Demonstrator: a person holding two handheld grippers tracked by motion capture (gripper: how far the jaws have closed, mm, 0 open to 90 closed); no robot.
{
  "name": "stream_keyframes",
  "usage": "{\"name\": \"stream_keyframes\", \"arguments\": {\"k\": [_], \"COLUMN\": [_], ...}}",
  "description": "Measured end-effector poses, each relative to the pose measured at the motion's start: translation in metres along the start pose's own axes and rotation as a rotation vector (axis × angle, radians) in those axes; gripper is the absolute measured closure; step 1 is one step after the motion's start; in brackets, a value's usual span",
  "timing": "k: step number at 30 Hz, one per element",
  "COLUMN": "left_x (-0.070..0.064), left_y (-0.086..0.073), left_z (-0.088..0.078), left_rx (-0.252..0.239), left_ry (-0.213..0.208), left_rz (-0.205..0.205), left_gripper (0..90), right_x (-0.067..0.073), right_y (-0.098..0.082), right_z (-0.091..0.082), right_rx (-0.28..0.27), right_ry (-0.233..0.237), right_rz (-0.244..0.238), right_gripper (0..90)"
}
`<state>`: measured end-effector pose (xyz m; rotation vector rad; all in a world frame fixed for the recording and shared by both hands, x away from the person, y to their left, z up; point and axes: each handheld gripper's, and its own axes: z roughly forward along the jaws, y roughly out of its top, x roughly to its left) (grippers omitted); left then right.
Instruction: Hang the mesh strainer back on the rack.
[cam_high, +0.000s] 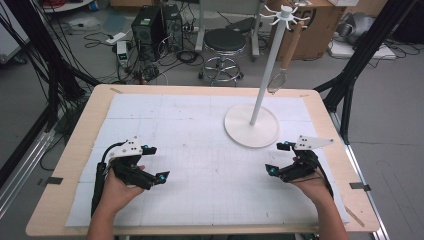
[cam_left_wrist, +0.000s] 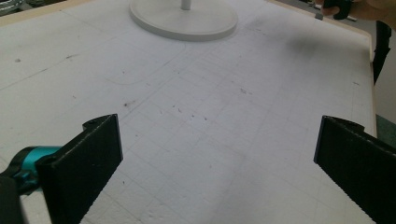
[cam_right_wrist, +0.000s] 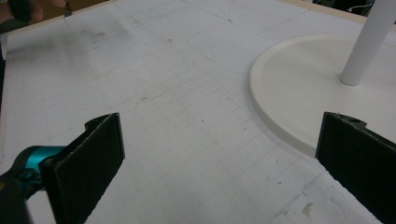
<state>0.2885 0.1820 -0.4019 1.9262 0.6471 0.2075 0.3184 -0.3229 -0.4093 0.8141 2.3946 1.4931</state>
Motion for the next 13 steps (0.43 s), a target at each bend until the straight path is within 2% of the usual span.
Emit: {"name": "stream_keyframes", "arguments": {"k": [13], "left_x": [0.0010], "left_y": [-0.0008], "left_z": [0.0016], "left_rx": [0.004], "left_ry": [0.003], "left_rz": [-0.007], "left_gripper": [1.6], "right_x": [-0.0001], "right_y": [-0.0007], "right_z": [0.0001], "right_rx": [0.007], "right_ry": [0.010], "right_rz": [0.003], "right_gripper": [0.3]}}
